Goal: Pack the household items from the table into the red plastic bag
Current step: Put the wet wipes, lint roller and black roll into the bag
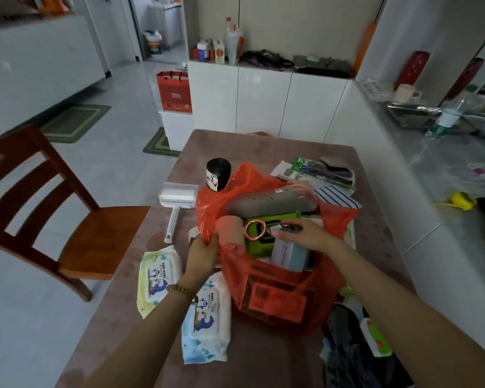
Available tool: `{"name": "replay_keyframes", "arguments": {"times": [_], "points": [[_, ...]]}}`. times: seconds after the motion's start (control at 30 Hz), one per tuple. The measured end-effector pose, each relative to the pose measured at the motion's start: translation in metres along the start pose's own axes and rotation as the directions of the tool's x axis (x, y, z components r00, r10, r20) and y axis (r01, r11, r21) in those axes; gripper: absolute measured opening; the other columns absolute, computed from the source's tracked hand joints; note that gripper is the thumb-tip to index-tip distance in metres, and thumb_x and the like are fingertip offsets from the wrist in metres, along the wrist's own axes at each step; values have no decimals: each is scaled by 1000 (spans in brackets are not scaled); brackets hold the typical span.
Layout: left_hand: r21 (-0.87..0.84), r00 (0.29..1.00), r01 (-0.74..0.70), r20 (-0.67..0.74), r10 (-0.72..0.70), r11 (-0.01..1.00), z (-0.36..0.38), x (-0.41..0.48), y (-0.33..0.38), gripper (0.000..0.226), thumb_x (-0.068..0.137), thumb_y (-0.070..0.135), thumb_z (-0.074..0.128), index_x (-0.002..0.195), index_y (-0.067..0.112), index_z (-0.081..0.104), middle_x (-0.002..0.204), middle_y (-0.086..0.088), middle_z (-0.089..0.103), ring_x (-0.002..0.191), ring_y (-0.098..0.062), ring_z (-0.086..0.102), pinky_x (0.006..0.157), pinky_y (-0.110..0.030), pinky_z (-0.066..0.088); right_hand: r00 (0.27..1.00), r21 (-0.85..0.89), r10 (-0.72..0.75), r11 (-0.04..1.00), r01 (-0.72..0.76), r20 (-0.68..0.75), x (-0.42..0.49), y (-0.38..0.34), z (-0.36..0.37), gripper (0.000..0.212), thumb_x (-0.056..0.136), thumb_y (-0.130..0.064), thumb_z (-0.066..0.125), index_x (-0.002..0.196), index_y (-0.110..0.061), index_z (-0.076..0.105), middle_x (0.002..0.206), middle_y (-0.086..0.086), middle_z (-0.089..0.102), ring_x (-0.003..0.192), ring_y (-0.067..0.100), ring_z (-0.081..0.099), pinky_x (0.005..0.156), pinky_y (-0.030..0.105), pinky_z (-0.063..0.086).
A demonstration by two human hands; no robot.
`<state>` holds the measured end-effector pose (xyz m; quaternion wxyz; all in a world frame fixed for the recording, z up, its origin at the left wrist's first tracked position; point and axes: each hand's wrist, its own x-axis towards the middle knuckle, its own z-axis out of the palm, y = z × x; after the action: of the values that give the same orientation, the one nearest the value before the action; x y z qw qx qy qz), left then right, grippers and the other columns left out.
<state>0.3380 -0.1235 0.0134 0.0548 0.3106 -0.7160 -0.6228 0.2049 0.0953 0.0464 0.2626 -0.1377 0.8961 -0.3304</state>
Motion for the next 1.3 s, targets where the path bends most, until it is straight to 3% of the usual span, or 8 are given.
{"name": "replay_keyframes", "arguments": {"times": [0.2,0.4,0.5,0.67,0.9,1.07,1.17,1.3], "points": [[-15,993,-7,119,9,1000,-24,-20,14,45,88,46,57,102,4,57,81,-10,68,71,-21,68,50,-22,55,926,116,-238,953,281,-292,-26,-21,21,40,80,-39,71,116,-30,59,125,-11,53,120,9,47,99,26,37],[144,985,-15,-166,39,990,-77,-5,-29,36,91,50,47,110,20,53,112,-3,58,110,-26,54,88,-37,47,934,275,-347,893,357,-84,-72,-48,133,21,85,-34,63,105,-34,62,114,-10,65,108,5,60,97,29,49],[336,958,246,-229,-174,909,-101,14,-81,84,83,53,62,144,7,27,152,-18,26,140,-36,24,114,-52,25,923,141,-364,914,380,-125,-80,-45,187,37,84,-36,59,119,-23,61,125,-6,57,119,5,50,106,23,36],[212,944,325,-138,-301,922,-121,62,-186,106,40,72,81,121,11,49,128,-7,52,116,-28,51,97,-50,48,960,173,-40,981,90,-277,-84,-36,239,49,80,-25,72,124,-13,52,129,0,50,121,14,47,106,28,36],[6,947,302,117,-301,953,-131,29,-132,52,65,29,86,109,11,65,109,-11,71,95,-25,69,84,-44,58,882,198,270,958,-206,-387,-86,-44,271,74,70,-41,78,128,-9,45,131,8,50,119,26,52,97,35,45],[105,927,250,260,-270,962,-159,9,-125,39,71,19,82,104,14,62,102,-7,71,92,-23,68,73,-33,57,828,463,546,771,-438,-126,-78,-49,274,96,56,-38,89,131,-3,41,134,11,53,120,27,54,97,34,46],[148,924,213,290,-249,966,-177,-4,-132,39,70,17,82,105,11,63,97,-4,72,86,-18,70,68,-29,58,860,631,509,678,-377,-33,-77,-54,277,52,59,-19,89,102,-8,62,115,7,65,100,22,63,86,31,51],[25,924,237,304,-234,971,-186,-13,-145,35,77,18,76,108,14,61,105,-7,72,82,-17,72,64,-29,60,877,712,477,635,-301,-54,-76,-67,281,83,53,-14,91,126,-8,52,124,7,62,114,26,59,98,41,48]]}}
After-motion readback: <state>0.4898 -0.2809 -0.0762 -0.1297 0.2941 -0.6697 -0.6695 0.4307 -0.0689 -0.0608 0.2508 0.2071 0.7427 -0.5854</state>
